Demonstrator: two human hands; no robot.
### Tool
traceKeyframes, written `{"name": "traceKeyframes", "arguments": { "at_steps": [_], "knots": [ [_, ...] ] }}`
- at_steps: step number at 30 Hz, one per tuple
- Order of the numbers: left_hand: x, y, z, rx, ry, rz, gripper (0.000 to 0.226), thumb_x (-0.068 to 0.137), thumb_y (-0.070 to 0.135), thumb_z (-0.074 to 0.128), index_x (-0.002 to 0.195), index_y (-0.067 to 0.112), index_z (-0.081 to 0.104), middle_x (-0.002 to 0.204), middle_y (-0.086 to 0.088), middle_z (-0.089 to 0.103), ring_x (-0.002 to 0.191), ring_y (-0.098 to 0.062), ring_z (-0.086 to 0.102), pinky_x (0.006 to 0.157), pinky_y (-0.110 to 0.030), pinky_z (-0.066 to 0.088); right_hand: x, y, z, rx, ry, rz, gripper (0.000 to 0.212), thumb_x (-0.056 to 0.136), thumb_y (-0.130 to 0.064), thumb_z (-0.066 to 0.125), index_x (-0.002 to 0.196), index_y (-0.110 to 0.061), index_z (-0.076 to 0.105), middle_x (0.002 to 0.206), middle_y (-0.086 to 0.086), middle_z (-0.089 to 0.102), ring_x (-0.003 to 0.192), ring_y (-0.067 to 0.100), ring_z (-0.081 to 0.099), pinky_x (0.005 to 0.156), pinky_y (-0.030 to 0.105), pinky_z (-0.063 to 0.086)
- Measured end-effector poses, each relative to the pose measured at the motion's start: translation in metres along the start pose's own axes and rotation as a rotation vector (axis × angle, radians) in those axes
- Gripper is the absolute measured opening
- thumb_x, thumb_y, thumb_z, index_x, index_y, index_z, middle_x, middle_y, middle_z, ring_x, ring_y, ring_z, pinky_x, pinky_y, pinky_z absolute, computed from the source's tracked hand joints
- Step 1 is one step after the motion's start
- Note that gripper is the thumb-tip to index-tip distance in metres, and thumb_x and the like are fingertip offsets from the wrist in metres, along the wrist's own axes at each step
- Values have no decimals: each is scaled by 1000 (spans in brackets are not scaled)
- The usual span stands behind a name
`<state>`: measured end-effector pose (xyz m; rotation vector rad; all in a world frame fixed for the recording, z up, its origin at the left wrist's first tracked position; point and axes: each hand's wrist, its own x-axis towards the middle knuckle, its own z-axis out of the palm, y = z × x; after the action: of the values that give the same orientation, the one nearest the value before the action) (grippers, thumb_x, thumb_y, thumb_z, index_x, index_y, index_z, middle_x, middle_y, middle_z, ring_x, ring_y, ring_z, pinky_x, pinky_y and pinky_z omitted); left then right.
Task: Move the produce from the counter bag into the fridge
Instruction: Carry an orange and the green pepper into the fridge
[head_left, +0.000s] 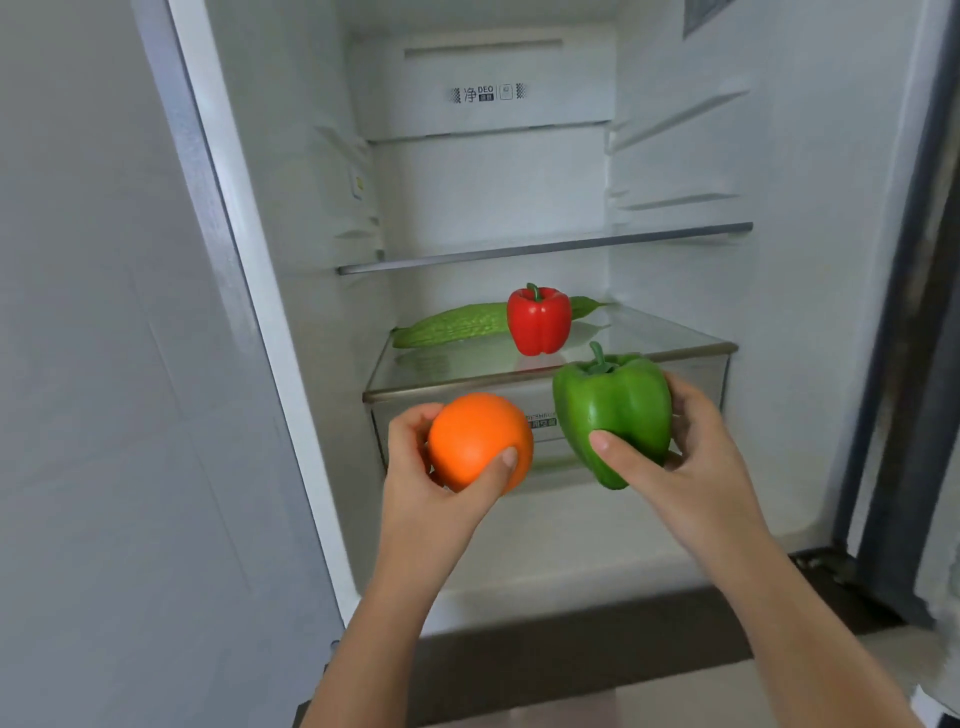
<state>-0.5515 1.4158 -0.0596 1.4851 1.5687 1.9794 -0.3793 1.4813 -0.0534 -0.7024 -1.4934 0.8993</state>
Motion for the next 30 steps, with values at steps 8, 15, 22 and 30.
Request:
{"name": "traceKeyframes", "arguments": {
  "at_steps": [8,15,22,30],
  "knots": [
    [51,2,12,-88,-37,148,66,51,50,68,112,50,43,118,22,47,96,12,53,70,-8,48,63,27,1,-57,82,2,80,67,-25,79,135,-29,36,122,-10,50,102,1,52,87,31,47],
    [96,37,25,-12,-51,380,63,57,47,66,115,53,44,124,21,45,109,3,50,77,-11,47,124,45,5,-90,104,-56,83,69,-23,78,137,-27,31,122,-8,42,100,9,48,71,16,40],
    [152,65,41,38,-42,410,61,51,50,64,108,56,42,125,14,42,102,-3,52,70,-13,50,170,59,4,-230,101,-82,88,67,-29,80,139,-22,31,129,0,34,105,11,42,92,31,40],
    [219,77,47,108,-142,313,51,62,29,81,94,43,45,105,1,50,84,-11,55,56,-20,50,202,66,1,-307,12,-73,83,66,-22,81,134,-18,35,118,-1,35,100,13,43,87,27,37]
  ]
}}
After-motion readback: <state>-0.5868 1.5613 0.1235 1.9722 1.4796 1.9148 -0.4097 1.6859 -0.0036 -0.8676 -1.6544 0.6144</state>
